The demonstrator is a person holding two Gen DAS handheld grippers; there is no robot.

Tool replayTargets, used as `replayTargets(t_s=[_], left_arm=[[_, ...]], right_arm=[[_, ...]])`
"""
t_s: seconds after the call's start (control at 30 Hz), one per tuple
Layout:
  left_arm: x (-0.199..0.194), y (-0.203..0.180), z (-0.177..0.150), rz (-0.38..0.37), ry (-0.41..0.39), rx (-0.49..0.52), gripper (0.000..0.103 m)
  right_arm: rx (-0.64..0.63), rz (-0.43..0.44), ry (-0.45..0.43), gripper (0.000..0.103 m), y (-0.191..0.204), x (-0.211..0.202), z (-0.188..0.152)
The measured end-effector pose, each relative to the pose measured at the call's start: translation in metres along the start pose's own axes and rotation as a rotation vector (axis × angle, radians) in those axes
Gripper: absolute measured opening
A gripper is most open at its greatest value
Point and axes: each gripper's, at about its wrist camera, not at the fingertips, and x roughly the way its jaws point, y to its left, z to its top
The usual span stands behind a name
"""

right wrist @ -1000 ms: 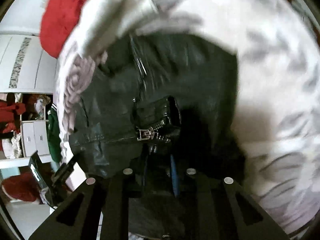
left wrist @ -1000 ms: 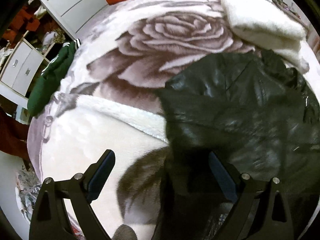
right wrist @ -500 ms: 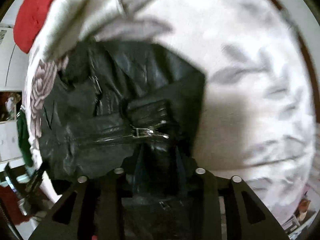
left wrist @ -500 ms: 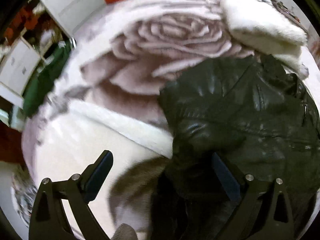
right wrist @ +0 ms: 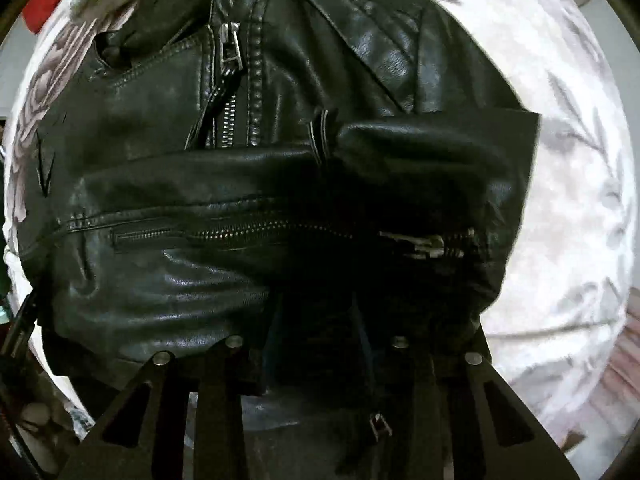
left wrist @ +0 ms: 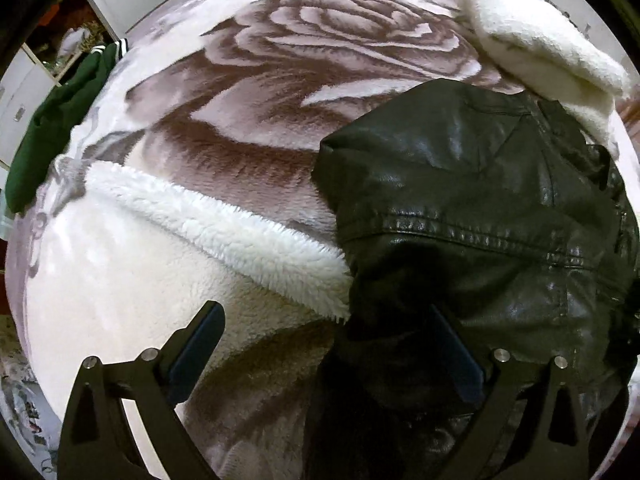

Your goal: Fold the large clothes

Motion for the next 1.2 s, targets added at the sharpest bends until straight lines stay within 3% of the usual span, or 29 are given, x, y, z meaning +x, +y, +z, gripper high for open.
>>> replayTargets(t_s=[0.1, 0.2, 0.33, 0.43, 0.47, 0.5, 0.6, 0.63, 0.77, 0.83, 0.9, 1.0, 1.1, 1.2], left_arm=[[-0.013, 0.005, 0.0, -0.001, -0.013, 0.004, 0.103], [-0.042, -0.002, -0.011, 0.081, -0.096, 0.03, 0.103], [-0.064, -0.021, -0.037, 0.21, -0.14, 0.068, 0.103], [-0.062, -0.039, -0.059, 0.251, -0.114, 0.108, 0.103], [-0.058, -0.042, -0.063, 0.268, -0.102, 0.124, 0.103], [-0.053, -0.047, -0.067, 0.293, -0.093, 0.139, 0.103], [-0.033, -0.048, -0.074, 0.345, -0.039, 0.124, 0.103], [-0.029, -0.047, -0.076, 0.347, -0.022, 0.103, 0.103], [-0.047, -0.071, -0.086, 0.453, -0.037, 0.094, 0.103], [-0.067, -0.094, -0.097, 0.48, -0.048, 0.084, 0.103], [-0.085, -0.127, -0.115, 0.526, -0.041, 0.097, 0.103], [-0.106, -0.187, -0.153, 0.54, -0.008, 0.125, 0.103], [-0.12, -0.255, -0.196, 0.468, 0.036, 0.164, 0.103], [-0.119, -0.329, -0.24, 0.421, 0.067, 0.29, 0.103]], right_arm=[[0.062, 0.032, -0.083, 0.037, -0.019, -0.048, -0.017], [0.105, -0.04, -0.102, 0.049, -0.055, -0.072, -0.043], [0.079, -0.047, 0.008, 0.049, -0.081, -0.041, -0.062], [-0.006, 0.02, 0.09, 0.049, -0.071, -0.003, -0.062], [-0.037, -0.05, 0.062, 0.047, -0.069, 0.002, -0.061], [-0.042, -0.122, 0.009, 0.038, -0.072, 0.001, -0.059], [0.185, 0.028, -0.032, 0.038, -0.123, 0.007, -0.062], [0.204, 0.051, -0.032, 0.038, -0.129, 0.011, -0.063], [0.086, 0.098, 0.023, 0.041, -0.124, 0.002, -0.052], [0.028, 0.109, 0.035, 0.064, -0.128, -0.014, -0.05], [-0.024, 0.119, 0.04, 0.071, -0.139, -0.028, -0.051], [-0.076, 0.025, 0.004, 0.071, -0.164, -0.05, -0.053], [-0.085, -0.003, -0.032, 0.071, -0.192, -0.075, -0.054], [-0.053, -0.009, -0.047, 0.071, -0.251, -0.085, -0.052]])
